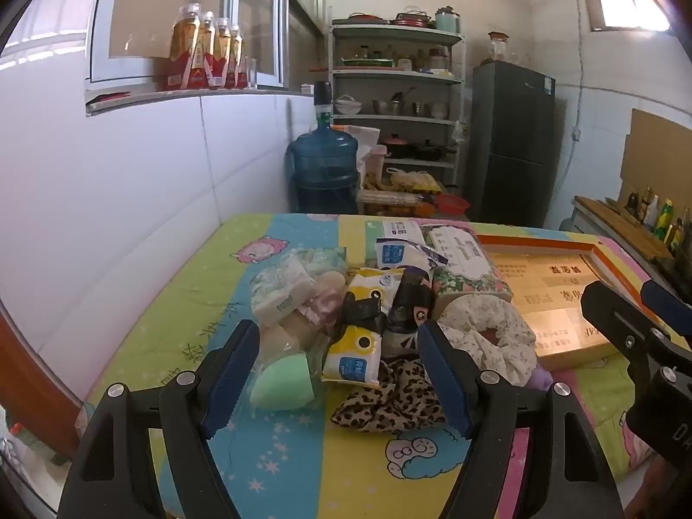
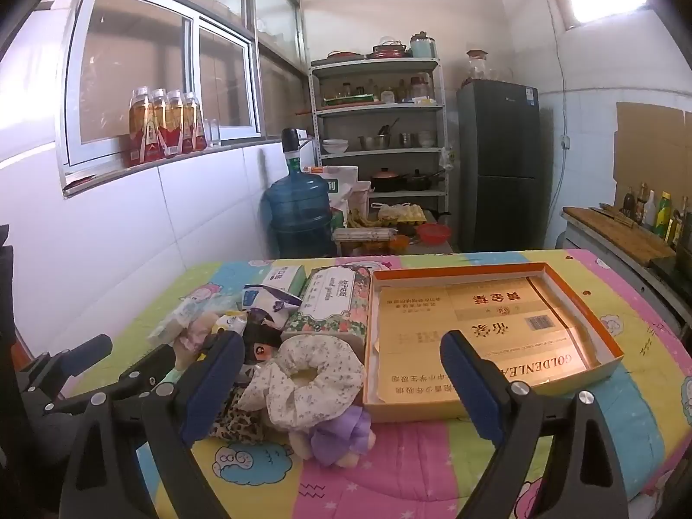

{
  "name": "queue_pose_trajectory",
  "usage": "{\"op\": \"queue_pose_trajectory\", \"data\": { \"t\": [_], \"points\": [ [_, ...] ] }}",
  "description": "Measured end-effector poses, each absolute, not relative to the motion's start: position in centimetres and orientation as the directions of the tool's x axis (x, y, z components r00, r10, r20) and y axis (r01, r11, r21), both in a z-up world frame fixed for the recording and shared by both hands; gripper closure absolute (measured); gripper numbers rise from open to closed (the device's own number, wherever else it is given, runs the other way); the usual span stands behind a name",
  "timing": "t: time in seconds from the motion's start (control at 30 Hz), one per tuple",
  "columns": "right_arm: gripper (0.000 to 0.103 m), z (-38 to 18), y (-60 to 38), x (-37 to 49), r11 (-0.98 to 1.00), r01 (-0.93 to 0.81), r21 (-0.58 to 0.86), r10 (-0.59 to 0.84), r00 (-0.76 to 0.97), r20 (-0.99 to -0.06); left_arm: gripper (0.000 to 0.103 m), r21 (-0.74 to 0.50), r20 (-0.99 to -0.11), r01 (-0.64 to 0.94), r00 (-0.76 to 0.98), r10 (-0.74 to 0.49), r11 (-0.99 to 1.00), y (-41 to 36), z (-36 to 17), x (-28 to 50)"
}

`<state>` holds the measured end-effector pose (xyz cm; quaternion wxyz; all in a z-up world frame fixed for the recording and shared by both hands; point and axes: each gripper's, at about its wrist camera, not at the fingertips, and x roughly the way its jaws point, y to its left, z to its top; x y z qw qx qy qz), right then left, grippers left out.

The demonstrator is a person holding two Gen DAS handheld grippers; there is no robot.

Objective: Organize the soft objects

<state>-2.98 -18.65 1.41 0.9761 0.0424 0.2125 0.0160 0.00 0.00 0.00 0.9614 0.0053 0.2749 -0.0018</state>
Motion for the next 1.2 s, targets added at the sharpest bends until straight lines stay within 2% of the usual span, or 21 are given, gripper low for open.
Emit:
{"op": "queue_pose_trajectory", "data": {
  "t": [1.2],
  "points": [
    [0.010,0.84,-17.91,-2.88,0.995,-0.033,0.089,0.069,0.901,-0.429,0.026,0.001,-0.519,0.006,0.855,-0.005,1.000,0.31,-0.70,0.18]
  ]
}}
